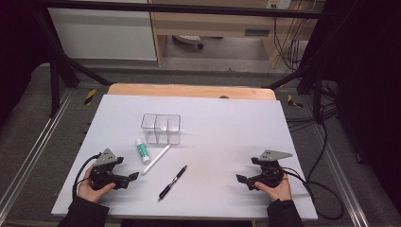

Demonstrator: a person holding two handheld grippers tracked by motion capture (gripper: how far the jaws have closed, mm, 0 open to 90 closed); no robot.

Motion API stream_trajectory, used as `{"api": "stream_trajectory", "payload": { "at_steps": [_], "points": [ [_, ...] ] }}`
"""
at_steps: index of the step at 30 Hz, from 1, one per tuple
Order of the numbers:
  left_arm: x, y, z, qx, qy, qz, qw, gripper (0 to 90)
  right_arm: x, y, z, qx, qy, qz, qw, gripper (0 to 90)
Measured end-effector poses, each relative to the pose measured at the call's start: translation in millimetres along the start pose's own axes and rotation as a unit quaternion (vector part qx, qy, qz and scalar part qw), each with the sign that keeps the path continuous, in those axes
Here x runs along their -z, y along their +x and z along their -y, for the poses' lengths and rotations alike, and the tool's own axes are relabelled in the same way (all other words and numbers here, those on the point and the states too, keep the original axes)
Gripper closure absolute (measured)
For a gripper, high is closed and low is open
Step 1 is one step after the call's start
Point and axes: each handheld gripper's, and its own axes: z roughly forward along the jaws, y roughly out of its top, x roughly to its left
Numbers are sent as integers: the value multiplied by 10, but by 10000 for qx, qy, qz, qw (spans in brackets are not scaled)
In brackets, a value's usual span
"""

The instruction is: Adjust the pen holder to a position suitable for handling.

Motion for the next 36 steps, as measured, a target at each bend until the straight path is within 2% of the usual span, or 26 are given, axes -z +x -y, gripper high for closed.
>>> {"api": "stream_trajectory", "payload": {
  "at_steps": [20, 29, 36],
  "points": [
    [-15, -16, -3, 19, 21, -7, 10000, 81, -295, 297, -305, 494, 100, -132, 9986, 7],
    [-19, -24, -7, -14, 32, 0, 10000, 83, -469, 444, -484, 822, 257, -156, 9962, 11],
    [-17, -19, -4, -21, 47, 4, 10000, 83, -556, 532, -640, 1026, 228, -188, 9943, 15]
  ]
}}
